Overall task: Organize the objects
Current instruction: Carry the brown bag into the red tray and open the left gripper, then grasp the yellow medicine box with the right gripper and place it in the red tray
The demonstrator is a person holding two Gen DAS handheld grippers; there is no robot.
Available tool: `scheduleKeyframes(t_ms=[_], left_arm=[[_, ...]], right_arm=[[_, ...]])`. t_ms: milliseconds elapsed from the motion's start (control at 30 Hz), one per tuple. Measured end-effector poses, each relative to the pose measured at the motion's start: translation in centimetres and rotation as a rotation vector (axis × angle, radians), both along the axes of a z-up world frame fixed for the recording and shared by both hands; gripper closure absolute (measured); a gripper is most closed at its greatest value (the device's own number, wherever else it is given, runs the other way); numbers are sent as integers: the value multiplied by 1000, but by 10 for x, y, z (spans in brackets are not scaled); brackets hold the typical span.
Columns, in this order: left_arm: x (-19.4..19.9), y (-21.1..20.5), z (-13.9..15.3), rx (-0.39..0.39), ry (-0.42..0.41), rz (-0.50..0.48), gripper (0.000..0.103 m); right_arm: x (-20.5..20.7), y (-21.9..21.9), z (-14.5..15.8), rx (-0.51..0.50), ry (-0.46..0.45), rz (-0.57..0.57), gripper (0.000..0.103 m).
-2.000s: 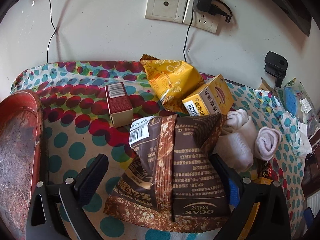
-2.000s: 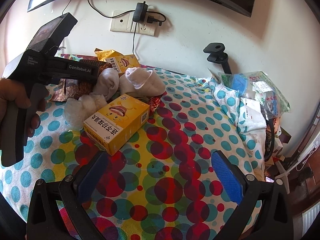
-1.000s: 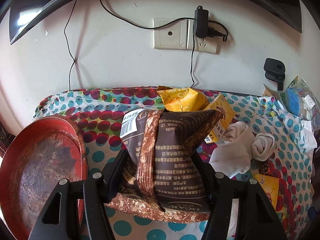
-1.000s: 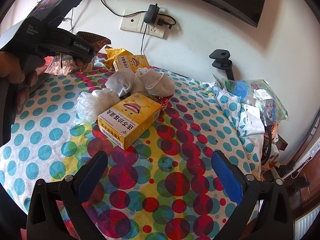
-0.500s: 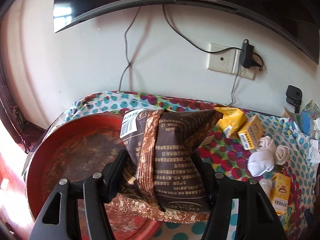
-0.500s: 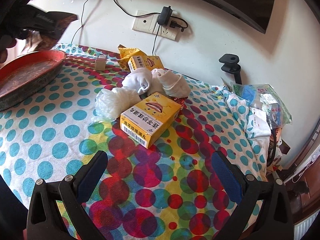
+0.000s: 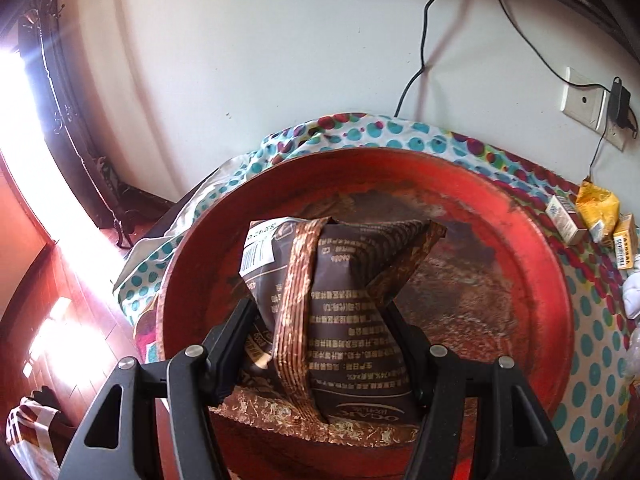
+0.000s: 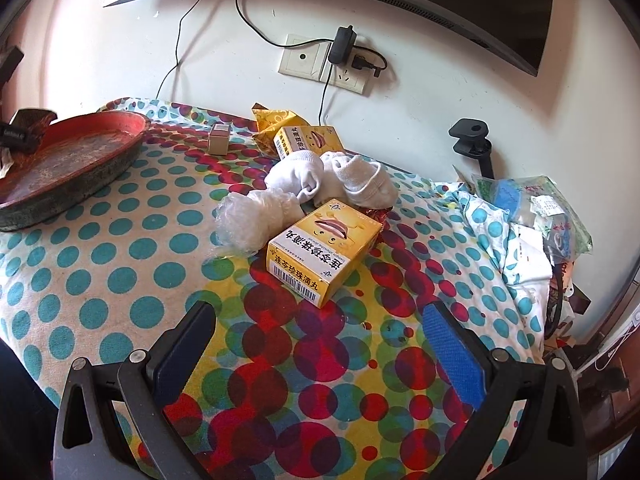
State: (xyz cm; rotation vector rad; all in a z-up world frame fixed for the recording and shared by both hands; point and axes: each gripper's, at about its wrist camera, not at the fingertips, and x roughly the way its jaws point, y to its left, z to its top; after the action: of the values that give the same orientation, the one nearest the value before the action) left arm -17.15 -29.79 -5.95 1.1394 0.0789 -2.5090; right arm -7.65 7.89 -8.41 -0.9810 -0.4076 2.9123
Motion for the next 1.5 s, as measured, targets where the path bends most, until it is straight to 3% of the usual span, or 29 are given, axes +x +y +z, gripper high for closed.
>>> scheduleKeyframes(t_ms=[100, 233, 367, 500, 600, 733, 833, 967, 1067, 1133, 1267, 1500], left_arm=[[3, -11, -8, 27, -14, 31, 40], [1, -6, -11, -4, -33, 35, 39], [-8, -3, -20, 42, -71, 21, 33], [7, 8, -7, 44, 7, -13, 19], [33, 28, 16, 19, 113, -71, 15], [75, 58, 35, 28, 209, -148, 15], [98, 77, 32, 69, 238, -198, 15], [116, 104, 22, 54, 257, -274, 15], [119, 112, 15, 72, 255, -301, 15], [121, 112, 14, 115, 263, -316, 15], [127, 117, 14, 115, 285, -343, 15], [128, 118, 13, 130, 285, -339, 15]], right_arm=[[2, 7, 0, -27, 3, -10, 0], [4, 17, 1, -49, 11, -16, 0], [4, 26, 3, -67, 15, -21, 0], [4, 36, 7, -81, 24, -38, 0], [2, 42, 9, -108, 36, -70, 0], [-9, 37, 13, -164, 23, -55, 0], [-26, 19, 13, -103, 5, -73, 0], [-52, 3, 5, -142, -71, -94, 0], [-69, 0, -5, -150, -114, -161, 12], [-83, 3, -14, -173, -174, -184, 43], [-89, 18, -18, -232, -215, -229, 46], [-67, 24, -10, -216, -149, -188, 47]])
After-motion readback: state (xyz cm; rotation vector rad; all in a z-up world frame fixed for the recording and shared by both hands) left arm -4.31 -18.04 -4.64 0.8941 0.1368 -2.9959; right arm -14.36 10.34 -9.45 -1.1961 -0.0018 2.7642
